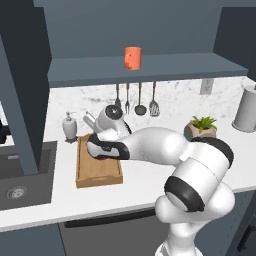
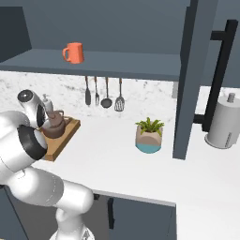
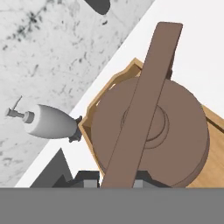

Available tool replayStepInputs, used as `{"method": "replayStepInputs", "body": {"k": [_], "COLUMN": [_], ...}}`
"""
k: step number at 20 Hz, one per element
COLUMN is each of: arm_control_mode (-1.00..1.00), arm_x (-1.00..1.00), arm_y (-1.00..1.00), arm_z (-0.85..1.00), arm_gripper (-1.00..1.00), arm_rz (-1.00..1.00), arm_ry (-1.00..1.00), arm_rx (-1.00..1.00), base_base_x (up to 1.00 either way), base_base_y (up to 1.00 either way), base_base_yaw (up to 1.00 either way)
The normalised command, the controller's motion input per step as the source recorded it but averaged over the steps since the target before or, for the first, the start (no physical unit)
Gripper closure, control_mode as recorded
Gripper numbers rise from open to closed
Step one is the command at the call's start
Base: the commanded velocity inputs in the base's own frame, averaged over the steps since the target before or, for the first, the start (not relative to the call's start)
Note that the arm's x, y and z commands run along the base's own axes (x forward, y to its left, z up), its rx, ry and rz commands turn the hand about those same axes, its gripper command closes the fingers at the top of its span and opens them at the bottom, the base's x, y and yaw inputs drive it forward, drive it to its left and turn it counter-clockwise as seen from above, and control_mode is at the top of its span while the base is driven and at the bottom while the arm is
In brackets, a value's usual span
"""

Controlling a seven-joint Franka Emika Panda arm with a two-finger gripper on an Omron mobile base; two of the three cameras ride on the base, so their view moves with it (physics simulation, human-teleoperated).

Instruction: Pick the kettle from the counter and place it on the tray. Then pick the mug from the cabinet and place it on the tray. Then close the cabinet doors.

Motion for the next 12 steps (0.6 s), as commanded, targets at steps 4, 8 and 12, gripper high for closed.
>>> {"method": "replayStepInputs", "body": {"k": [4, 8, 12], "arm_control_mode": [-1.0, -1.0, -1.0], "arm_x": [0.18, 0.0, 0.0], "arm_y": [0.01, 0.0, 0.0], "arm_z": [-0.11, -0.12, -0.04], "arm_gripper": [1.0, 1.0, 1.0], "arm_rz": [0.0, 0.0, 0.0], "arm_ry": [0.0, 0.0, 0.0], "arm_rx": [0.0, 0.0, 0.0], "base_base_x": [0.0, 0.0, 0.0], "base_base_y": [0.0, 0.0, 0.0], "base_base_yaw": [0.0, 0.0, 0.0]}}
